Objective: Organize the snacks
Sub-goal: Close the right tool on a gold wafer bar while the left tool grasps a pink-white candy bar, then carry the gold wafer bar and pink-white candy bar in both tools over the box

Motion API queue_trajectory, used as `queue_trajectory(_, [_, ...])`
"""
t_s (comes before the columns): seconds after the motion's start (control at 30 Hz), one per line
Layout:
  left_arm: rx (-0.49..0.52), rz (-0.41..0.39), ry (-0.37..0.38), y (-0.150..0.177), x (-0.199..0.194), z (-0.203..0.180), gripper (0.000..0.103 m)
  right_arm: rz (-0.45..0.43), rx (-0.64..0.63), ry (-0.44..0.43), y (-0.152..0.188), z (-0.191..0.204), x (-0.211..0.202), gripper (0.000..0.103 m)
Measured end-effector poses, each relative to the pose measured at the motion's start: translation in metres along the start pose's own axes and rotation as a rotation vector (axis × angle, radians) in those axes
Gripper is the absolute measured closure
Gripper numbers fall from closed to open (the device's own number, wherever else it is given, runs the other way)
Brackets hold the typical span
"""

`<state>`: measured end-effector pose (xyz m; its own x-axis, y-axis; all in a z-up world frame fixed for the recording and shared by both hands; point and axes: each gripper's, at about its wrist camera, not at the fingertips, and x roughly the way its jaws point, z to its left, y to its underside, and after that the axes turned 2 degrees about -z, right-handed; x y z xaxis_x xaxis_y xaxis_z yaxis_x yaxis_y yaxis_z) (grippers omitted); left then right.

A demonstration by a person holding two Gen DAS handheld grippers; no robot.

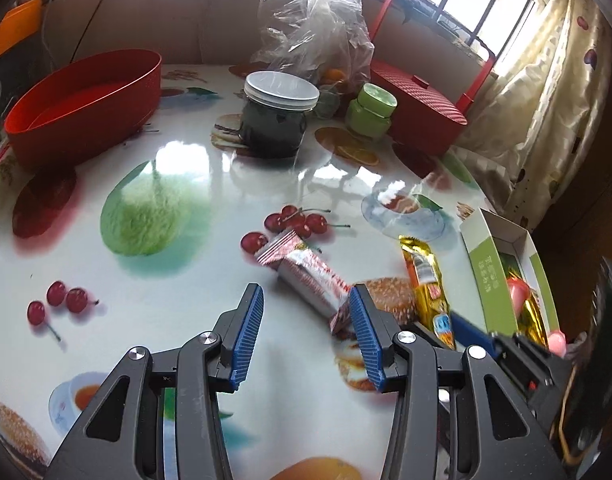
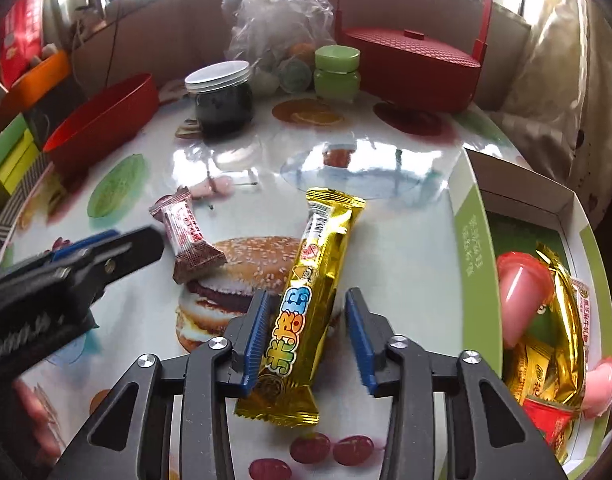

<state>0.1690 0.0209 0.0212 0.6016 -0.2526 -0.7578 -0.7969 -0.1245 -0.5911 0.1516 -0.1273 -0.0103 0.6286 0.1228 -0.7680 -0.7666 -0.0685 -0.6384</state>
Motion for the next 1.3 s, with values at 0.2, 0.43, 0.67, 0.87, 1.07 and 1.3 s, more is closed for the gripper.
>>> queue_trajectory(0.2, [0.027, 0.034, -0.004, -0.007, 0.017, -0.015, 0.057, -0.011, 0.025, -0.024, 0.002, -0.006, -0.003, 0.076])
queue_trajectory(0.43, [0.053, 0.049, -0.078, -0.01, 0.032, -0.02, 0.057, -0.02, 0.04, -0.05, 0.005, -0.011, -0.005, 0.076])
queue_trajectory(0.67, [0.104, 0.047, -0.151, -0.006, 0.031, -0.02, 0.057, -0.023, 0.046, -0.059, 0.006, -0.012, -0.005, 0.076])
queue_trajectory(0.87, [0.107, 0.023, -0.183, -0.005, 0.03, -0.014, 0.057, -0.024, 0.047, -0.06, 0.006, -0.013, -0.005, 0.076])
queue_trajectory(1.07, [0.129, 0.007, -0.197, -0.004, 0.031, -0.016, 0.062, -0.024, 0.049, -0.061, 0.006, -0.012, -0.006, 0.076])
queue_trajectory(1.3, [0.133, -0.008, -0.194, -0.004, 0.029, -0.013, 0.082, -0.024, 0.047, -0.06, 0.006, -0.012, -0.006, 0.076])
